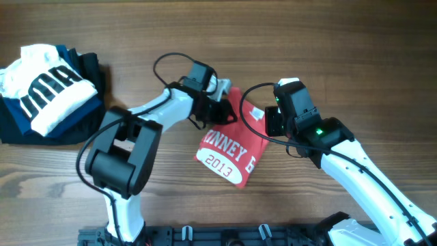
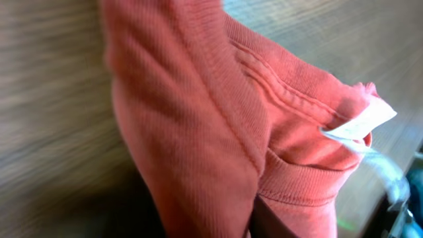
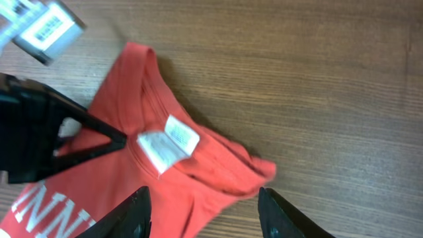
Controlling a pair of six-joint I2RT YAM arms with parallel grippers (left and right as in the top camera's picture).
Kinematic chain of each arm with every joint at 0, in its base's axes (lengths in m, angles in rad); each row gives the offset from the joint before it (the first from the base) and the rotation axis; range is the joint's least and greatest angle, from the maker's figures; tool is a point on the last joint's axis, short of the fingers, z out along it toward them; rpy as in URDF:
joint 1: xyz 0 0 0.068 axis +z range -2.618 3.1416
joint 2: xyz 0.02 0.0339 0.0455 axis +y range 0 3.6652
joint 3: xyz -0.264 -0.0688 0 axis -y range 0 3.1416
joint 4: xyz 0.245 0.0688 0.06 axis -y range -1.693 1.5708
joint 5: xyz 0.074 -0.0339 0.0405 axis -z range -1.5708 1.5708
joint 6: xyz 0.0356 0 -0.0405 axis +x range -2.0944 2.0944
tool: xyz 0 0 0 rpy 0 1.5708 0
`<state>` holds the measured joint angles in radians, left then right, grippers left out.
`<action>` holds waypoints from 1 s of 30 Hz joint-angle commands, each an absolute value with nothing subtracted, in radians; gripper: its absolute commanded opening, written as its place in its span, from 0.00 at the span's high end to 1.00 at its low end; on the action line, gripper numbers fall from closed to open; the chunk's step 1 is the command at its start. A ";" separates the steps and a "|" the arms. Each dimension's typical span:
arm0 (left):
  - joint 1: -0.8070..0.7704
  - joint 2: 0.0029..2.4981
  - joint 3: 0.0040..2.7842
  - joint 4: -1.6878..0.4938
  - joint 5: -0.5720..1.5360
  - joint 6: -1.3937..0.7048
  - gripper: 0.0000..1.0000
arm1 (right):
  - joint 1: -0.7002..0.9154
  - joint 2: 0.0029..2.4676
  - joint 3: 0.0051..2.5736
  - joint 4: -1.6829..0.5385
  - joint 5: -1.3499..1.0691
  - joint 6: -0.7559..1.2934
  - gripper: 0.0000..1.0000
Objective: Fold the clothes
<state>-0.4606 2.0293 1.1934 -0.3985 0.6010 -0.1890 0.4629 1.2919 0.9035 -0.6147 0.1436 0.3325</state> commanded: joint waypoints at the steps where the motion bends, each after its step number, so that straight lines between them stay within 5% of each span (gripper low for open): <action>1: -0.482 2.054 1.185 -0.392 0.585 -0.160 0.84 | 0.457 1.287 0.905 -0.626 0.165 0.344 0.48; 4: -0.473 2.054 1.186 -0.393 0.579 -0.160 0.96 | 0.457 1.287 0.905 -0.631 0.167 0.343 0.48; 12: -0.426 1.952 1.186 -0.454 0.517 -0.161 0.96 | 0.457 1.286 0.905 -0.665 0.236 0.344 0.48; 30: -0.079 1.415 1.186 -0.568 -0.054 -0.106 0.96 | 0.457 1.285 0.905 -0.670 0.236 0.344 0.48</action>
<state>-0.1299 1.4918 1.1828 -0.5785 0.0784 -0.1638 0.4629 1.2919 0.9035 -0.6697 0.2146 0.3359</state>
